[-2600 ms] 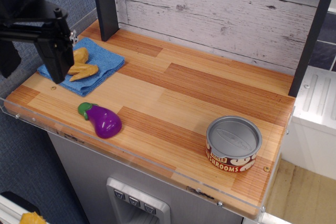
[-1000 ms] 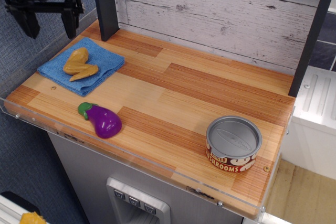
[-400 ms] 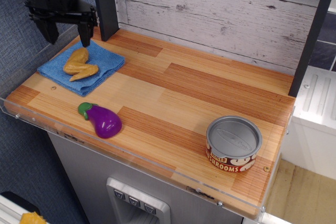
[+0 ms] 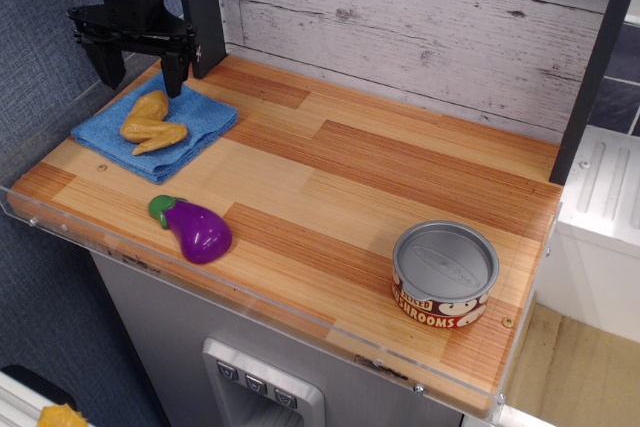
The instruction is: Move the chicken wing to the front left of the can.
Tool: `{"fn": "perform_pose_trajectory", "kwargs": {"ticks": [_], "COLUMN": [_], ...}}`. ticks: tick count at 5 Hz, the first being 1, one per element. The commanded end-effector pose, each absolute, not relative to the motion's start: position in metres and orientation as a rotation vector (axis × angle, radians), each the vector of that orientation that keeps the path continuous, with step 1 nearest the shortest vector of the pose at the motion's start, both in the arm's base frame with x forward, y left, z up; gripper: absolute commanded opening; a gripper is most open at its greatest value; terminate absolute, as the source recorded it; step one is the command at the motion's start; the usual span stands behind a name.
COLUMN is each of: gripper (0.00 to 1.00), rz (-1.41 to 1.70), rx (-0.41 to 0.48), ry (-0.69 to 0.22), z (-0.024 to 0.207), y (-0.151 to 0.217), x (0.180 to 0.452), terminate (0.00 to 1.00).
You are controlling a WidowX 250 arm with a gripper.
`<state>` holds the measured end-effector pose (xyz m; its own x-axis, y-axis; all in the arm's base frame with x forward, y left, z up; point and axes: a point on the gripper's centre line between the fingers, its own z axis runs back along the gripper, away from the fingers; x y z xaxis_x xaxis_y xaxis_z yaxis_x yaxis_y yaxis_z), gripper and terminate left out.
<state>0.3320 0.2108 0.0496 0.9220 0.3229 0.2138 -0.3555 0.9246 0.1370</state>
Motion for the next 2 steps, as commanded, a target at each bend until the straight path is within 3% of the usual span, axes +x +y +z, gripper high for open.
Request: {"fn": "perform_pose_trajectory", "kwargs": {"ticks": [1, 2], "gripper": [1.0, 1.0], "rz": [0.311, 0.305], "rx": [0.198, 0.207], "ry": [-0.196, -0.196], "z": [0.0512, 0.049], "y": [0.2167, 0.2161], "x": [0.3439, 0.3438], "terminate": [0.0, 0.0]}}
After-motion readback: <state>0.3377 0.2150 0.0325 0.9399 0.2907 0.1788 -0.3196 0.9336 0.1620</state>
